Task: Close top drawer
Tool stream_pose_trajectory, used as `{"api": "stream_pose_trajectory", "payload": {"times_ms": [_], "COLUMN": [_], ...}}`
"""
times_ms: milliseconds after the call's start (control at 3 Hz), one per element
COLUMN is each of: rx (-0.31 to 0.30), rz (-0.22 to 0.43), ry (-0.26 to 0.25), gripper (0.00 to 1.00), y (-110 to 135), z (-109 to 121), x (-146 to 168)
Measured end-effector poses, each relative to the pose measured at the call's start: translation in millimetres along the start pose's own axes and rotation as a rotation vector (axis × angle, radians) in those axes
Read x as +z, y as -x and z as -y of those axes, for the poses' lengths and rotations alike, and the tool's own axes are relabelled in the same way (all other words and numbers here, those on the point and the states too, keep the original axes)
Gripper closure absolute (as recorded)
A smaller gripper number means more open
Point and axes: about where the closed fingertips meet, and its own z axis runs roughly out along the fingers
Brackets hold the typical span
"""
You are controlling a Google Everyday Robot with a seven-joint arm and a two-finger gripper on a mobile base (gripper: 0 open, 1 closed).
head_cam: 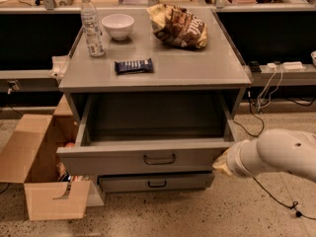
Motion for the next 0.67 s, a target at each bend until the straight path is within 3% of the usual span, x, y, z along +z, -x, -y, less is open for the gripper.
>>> {"api": "stream_pose_trajectory", "payload": {"times_ms": [667], "rx": [0.003], "rz": [0.139], "ry": [-0.038], "gripper": [1.00], "y": [38.2], "z": [58.0], "x": [30.7]}}
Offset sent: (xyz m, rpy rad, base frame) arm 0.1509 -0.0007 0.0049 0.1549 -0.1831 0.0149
